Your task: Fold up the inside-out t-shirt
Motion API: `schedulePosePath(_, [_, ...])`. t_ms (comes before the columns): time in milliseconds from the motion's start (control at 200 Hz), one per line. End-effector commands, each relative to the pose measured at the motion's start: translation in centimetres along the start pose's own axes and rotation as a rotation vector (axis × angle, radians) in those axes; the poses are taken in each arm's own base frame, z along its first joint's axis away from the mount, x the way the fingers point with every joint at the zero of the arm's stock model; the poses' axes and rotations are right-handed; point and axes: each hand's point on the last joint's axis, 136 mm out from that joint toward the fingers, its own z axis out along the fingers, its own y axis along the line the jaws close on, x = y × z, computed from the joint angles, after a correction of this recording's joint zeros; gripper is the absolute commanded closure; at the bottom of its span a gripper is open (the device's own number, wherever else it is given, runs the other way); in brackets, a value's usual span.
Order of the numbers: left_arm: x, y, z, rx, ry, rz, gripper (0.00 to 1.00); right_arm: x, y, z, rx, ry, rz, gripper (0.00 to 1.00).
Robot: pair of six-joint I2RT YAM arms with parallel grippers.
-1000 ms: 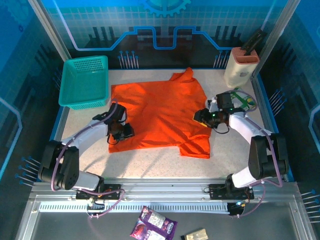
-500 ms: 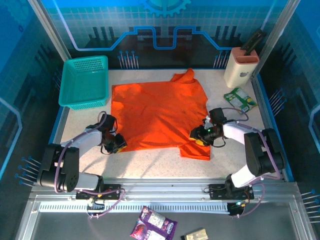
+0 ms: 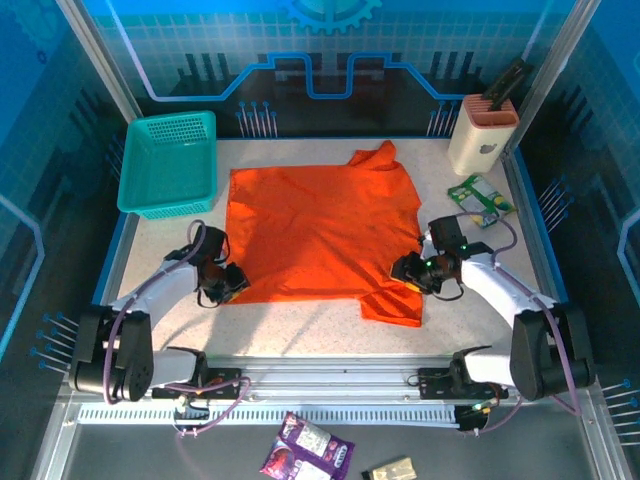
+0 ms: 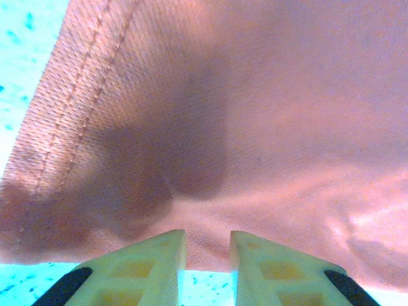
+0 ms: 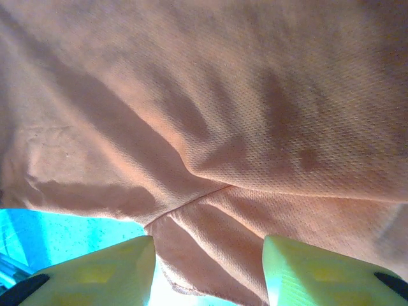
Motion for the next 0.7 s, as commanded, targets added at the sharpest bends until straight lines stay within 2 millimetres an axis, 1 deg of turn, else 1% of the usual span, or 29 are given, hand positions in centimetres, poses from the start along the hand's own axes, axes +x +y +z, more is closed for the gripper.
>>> schedulePosePath(0, [-0.7, 0.3, -1.8, -0.026, -0.042, -0.015, 0.74, 1.1, -1.4, -1.5, 0.096, 0.014, -0.039, 0.51])
schedulePosePath(165, [-1.0, 0.7, -2.5, -0.008, -0.054, -0.045, 0.74, 2.6, -2.7, -1.9, 0.133, 0.038, -0.036, 0.52])
schedulePosePath(375, [-0.8, 1.8, -2.5, 0.026, -0.050, -0.110, 0.73, 4.6, -4.2, -1.7, 0.164, 0.072, -0.017, 0.52])
schedulePosePath(460, [-0.5, 2.3, -2.2, 0.034, -0.048, -0.137, 0.72, 4.9, -4.0, -1.2, 0.141, 0.087, -0.008, 0.52])
schedulePosePath(625, [0.2, 3.0, -1.9, 0.035, -0.056, -0.187, 0.72, 4.8, -3.9, -0.3, 0.125, 0.103, 0.005, 0.53])
schedulePosePath(695, [0.2, 3.5, -2.0, 0.016, -0.069, -0.200, 0.72, 5.3, -4.5, -0.2, 0.173, 0.130, 0.021, 0.54])
